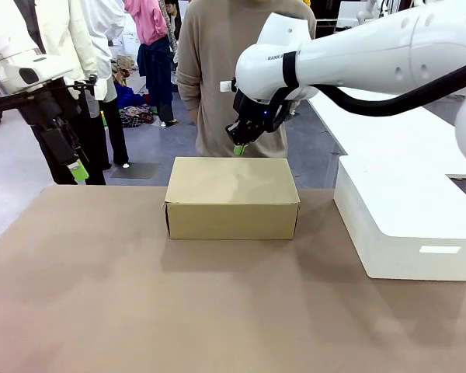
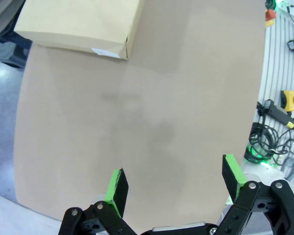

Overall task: Pack the shoes into the box.
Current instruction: Press down on the lid of the Shoes Box.

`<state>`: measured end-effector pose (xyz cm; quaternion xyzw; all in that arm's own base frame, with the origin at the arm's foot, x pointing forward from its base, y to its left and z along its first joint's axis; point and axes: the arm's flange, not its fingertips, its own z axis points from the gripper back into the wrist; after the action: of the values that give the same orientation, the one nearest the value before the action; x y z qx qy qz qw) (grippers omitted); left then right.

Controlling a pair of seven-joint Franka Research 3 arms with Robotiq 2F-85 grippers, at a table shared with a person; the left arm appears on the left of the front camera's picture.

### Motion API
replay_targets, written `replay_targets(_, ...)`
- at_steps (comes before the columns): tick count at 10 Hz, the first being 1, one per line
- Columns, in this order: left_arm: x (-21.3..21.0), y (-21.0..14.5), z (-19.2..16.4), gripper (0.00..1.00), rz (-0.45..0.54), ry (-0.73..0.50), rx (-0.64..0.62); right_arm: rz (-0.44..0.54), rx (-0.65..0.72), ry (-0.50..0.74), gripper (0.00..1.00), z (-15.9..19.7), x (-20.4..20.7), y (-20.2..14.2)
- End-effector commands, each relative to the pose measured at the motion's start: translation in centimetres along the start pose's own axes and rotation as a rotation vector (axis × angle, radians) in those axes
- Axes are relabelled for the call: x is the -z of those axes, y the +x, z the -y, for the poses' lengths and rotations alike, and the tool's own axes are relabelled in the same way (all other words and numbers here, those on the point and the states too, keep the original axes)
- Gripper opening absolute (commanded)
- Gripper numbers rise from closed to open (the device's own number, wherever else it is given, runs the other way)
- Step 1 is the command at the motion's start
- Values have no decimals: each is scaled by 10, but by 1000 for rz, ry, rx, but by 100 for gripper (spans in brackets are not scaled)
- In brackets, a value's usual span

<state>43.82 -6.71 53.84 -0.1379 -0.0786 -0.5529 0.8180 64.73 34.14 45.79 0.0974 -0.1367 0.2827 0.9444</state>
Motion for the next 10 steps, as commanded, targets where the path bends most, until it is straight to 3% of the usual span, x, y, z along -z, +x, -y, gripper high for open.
replay_targets(1, -3, -1, 0, 100, -7, -3, -6, -35, 28, -52, 0, 1, 11, 11)
replay_targets(7, -3, -1, 0, 100, -7, -3, -6, -98, 13, -102, 0, 2, 53, 5)
replay_targets(10, -3, -1, 0, 100, -7, -3, -6, -49, -44, -88, 0, -18, 0, 12)
